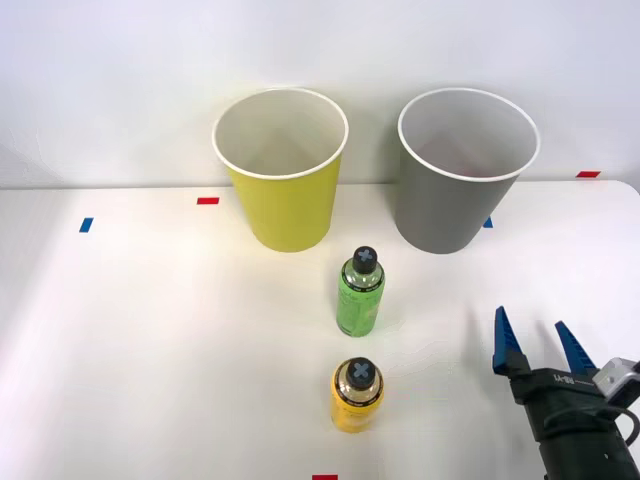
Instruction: Put cans in the gray bin, plastic bottles in the light green bin
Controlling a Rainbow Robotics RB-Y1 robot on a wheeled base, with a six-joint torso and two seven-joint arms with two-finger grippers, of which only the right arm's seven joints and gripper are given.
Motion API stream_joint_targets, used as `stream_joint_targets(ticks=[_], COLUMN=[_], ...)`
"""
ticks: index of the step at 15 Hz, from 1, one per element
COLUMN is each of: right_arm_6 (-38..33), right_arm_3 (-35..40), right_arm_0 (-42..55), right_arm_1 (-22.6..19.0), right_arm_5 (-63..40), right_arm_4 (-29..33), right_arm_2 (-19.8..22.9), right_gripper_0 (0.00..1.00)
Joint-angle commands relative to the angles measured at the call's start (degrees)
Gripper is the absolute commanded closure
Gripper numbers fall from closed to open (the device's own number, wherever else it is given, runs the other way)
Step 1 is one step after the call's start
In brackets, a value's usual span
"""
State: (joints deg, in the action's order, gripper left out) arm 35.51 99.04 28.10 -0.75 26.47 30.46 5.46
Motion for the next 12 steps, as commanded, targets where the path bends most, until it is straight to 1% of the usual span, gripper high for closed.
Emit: stream_joint_targets(ticks=[1,3,6,8,12], right_arm_6=[0.4,1.9,10.3,12.9,11.9], right_arm_3=[-3.4,-4.8,-4.8,-4.8,-4.8], right_arm_0=[0.1,0.6,2.6,4.2,7.4], right_arm_1=[-0.5,-1.8,-1.6,-1.6,-1.5], right_arm_5=[8.0,12.9,14.5,14.5,15.9], right_arm_4=[2.2,3.3,3.2,2.1,-2.8], right_arm_2=[0.1,0.2,0.3,0.4,0.3], right_gripper_0=[0.00,0.00,0.00,0.00,0.00])
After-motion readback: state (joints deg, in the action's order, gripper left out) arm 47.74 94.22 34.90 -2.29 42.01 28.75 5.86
